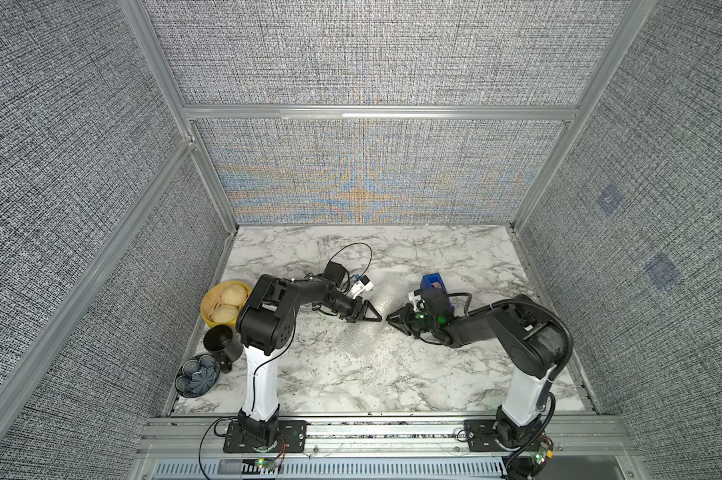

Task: Wrap vases in bubble wrap
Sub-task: Stick the tape on the bubble wrap.

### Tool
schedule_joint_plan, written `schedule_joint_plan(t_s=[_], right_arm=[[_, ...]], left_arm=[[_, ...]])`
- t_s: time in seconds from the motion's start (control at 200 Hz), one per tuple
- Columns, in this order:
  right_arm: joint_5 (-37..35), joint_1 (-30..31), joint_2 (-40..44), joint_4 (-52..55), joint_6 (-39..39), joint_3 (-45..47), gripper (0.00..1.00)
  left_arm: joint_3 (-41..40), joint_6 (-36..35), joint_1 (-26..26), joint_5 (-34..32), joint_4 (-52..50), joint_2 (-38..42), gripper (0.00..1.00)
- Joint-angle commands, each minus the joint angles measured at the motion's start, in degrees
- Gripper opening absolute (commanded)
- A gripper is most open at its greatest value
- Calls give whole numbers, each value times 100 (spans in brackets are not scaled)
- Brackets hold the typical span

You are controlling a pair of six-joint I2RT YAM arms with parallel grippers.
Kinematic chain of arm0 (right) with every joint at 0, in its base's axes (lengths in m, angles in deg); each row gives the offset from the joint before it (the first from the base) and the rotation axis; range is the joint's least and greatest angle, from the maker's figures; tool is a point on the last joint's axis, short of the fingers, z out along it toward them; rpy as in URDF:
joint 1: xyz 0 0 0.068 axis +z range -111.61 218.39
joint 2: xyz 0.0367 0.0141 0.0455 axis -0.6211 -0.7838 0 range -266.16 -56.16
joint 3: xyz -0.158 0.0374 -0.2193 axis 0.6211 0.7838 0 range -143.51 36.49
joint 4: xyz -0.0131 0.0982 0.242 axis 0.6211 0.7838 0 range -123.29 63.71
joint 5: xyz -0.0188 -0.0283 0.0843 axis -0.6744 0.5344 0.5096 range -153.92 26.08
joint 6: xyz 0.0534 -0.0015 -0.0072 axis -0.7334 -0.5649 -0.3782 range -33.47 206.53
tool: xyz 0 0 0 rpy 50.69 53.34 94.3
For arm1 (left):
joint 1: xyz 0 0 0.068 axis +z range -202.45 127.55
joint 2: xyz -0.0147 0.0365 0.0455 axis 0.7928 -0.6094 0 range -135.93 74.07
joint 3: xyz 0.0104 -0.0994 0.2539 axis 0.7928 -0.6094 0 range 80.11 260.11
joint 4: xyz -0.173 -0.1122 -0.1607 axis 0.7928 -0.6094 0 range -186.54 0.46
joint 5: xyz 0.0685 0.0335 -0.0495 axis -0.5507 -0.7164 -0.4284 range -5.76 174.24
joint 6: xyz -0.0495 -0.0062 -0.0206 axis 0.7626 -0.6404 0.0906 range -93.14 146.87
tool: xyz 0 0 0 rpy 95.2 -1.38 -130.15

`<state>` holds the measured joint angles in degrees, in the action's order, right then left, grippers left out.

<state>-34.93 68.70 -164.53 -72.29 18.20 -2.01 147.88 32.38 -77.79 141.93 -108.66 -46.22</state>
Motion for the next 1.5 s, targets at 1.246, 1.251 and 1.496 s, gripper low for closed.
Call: schedule_joint_plan(t_s=[1.246, 1.251, 1.496], right_arm=[[-811, -159, -236, 1139, -167, -856, 0], [-814, -162, -210, 1241, -121, -867, 0], [-1587, -326, 1997, 6186, 1758, -861, 40]], left_arm=[[-110, -431, -15, -2092, -464, -247, 61], [-112, -430, -19, -2107, -463, -244, 61], [-431, 144, -66, -3482, -138, 438, 62]])
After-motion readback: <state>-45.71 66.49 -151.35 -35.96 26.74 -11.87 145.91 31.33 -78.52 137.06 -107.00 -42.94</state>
